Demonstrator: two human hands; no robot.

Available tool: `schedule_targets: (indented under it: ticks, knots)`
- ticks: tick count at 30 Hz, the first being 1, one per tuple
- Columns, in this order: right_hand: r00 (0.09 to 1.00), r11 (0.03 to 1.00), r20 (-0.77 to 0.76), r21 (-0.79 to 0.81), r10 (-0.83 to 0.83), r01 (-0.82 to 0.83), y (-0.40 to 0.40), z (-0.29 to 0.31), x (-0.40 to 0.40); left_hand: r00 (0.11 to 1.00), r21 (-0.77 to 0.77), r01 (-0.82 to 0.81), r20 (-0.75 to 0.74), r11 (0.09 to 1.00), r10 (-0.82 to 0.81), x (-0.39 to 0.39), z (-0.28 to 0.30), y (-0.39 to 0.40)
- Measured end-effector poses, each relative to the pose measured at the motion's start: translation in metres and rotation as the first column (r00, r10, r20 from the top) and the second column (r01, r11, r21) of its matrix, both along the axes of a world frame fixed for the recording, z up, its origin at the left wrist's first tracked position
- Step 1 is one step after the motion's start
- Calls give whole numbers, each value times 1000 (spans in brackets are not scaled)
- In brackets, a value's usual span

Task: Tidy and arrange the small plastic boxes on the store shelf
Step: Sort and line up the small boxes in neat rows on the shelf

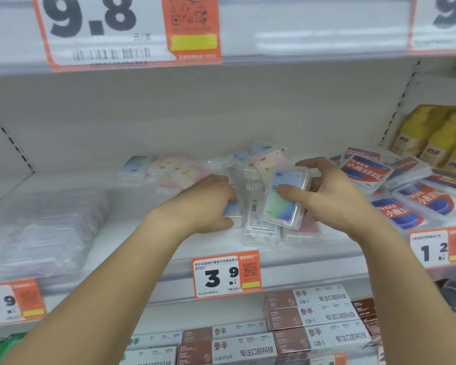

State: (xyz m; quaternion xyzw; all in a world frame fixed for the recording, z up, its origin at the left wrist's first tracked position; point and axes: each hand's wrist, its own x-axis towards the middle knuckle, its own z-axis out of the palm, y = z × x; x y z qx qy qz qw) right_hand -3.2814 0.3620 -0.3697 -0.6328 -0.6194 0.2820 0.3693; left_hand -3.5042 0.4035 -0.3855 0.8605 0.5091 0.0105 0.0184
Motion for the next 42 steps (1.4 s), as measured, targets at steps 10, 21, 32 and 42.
schedule_targets:
  ticks: [10,21,32,42]
  knots:
    - [969,996,-231,37,82,-75,-7,9,3,873,-2,-172,463,985,153,-17,17,-18]
    - [900,933,-248,125,358,-337,-2,0,-42,906,-325,-69,374,943,195,-75,23,-34]
    - [836,829,-41,-110,547,-548,-8,-1,-76,892,-367,-145,354,919,282,-72,35,-54]
    - [841,830,-61,-138,538,-541,-11,2,-77,903,-250,-131,370,960,219,-62,38,-65]
